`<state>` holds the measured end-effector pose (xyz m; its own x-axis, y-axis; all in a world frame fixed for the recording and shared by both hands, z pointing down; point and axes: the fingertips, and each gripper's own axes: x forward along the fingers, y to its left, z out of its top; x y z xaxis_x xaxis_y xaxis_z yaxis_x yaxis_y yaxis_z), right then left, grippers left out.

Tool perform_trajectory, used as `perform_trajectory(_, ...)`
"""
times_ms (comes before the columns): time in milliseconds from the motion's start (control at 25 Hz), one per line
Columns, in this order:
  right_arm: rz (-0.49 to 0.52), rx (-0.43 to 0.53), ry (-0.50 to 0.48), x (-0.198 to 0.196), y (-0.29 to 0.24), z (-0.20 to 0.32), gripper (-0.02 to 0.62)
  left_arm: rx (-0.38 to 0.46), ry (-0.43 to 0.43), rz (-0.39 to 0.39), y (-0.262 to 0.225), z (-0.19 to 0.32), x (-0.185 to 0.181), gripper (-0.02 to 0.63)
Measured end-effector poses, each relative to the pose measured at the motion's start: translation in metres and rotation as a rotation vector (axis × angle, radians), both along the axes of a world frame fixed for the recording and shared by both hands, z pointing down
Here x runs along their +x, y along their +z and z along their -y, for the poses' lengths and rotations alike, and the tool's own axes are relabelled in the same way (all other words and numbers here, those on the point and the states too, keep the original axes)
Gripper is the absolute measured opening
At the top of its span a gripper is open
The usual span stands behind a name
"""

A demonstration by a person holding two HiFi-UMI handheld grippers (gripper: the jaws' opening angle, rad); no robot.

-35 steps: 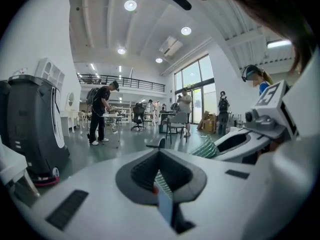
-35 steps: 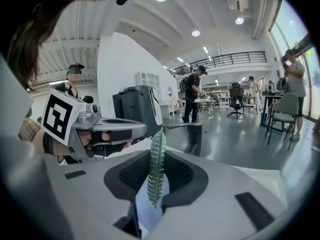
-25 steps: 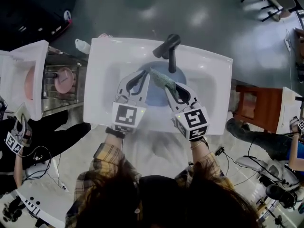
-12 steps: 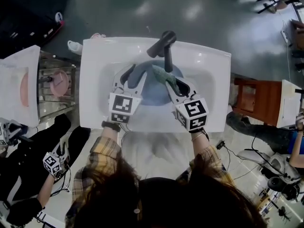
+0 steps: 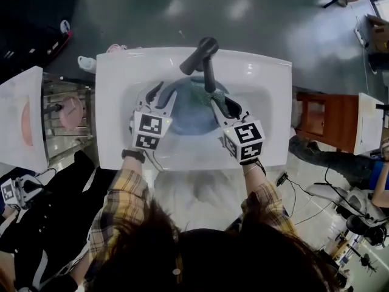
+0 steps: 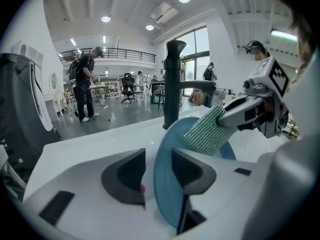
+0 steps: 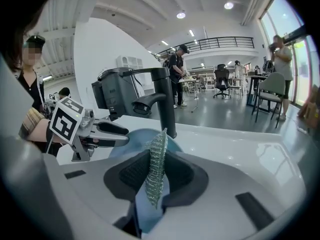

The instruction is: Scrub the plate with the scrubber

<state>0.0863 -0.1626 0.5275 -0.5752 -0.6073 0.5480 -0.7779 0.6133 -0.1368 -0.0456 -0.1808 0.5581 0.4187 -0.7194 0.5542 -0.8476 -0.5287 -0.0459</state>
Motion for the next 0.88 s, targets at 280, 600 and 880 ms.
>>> perform_trajectory(280, -0.080, 0.024, 0.052, 0.006, 0.009, 0.009, 0.103, -0.042, 0.056, 0.034, 0.015, -0.002, 0.001, 0.095)
perform_trajectory(600, -0.160, 0.064, 0.122, 0.006, 0.014, 0.019, 0.103, -0.059, 0.114, 0.063, 0.021, -0.002, -0.002, 0.028)
perform_trajectory(880, -0.323, 0.165, 0.084, -0.010, 0.019, 0.032, 0.103, -0.068, 0.168, 0.059, 0.020, -0.002, 0.003, 0.028)
